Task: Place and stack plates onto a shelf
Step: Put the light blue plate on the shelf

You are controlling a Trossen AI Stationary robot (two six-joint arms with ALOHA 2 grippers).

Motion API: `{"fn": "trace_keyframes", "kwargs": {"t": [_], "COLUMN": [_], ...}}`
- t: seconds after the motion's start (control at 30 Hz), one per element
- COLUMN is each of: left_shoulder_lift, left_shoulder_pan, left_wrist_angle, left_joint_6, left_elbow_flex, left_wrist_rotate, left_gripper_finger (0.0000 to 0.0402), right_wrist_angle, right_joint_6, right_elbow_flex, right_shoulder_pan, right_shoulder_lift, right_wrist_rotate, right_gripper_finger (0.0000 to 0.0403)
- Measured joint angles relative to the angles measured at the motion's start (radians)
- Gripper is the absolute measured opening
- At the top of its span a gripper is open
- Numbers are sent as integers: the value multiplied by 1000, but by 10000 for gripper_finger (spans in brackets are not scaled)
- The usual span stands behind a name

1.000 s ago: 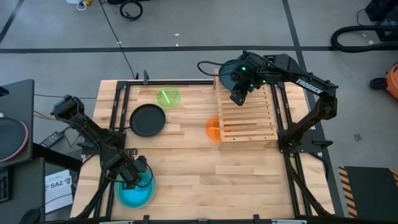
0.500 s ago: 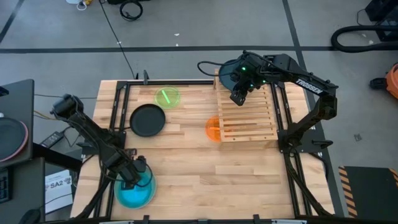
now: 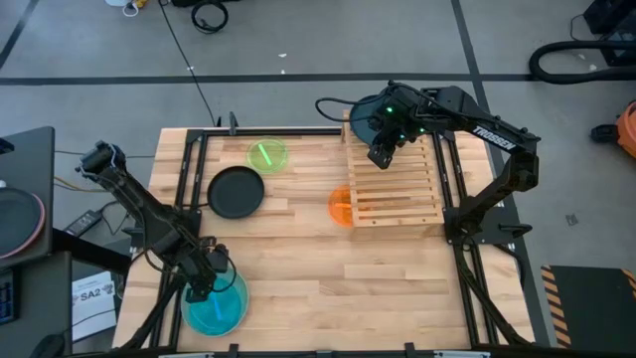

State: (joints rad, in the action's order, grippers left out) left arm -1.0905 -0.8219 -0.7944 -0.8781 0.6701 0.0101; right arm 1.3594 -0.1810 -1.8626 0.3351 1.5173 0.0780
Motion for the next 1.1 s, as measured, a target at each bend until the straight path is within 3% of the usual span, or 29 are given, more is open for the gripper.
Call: {"fn": "trace_keyframes", "kwargs": {"t": [0.33,0.6,0.8,1.1], "left_shoulder_lift": [128,184,188,188], "left_shoulder_pan": [1,19,123,365], "left_wrist_angle": [0,11,11,11], "left_joint_6": [-1,0,3,10], "left_elbow_flex": [0,0,0,0], "left_wrist_rotate": [-127,-395,-582,-816], "left_gripper_finger": [2,2,2,2], "right_wrist_angle": [-5,-71,-157,-303], "right_joint_6": [0,0,0,-3], "right_elbow_flex": [0,0,0,0], "right_shoulder_pan": [0,0,0,0], "right_shoulder_lift": [0,0,1,2], "right_wrist_rotate": [0,0,0,0], "right_gripper_finger": [167,167,167,167]}}
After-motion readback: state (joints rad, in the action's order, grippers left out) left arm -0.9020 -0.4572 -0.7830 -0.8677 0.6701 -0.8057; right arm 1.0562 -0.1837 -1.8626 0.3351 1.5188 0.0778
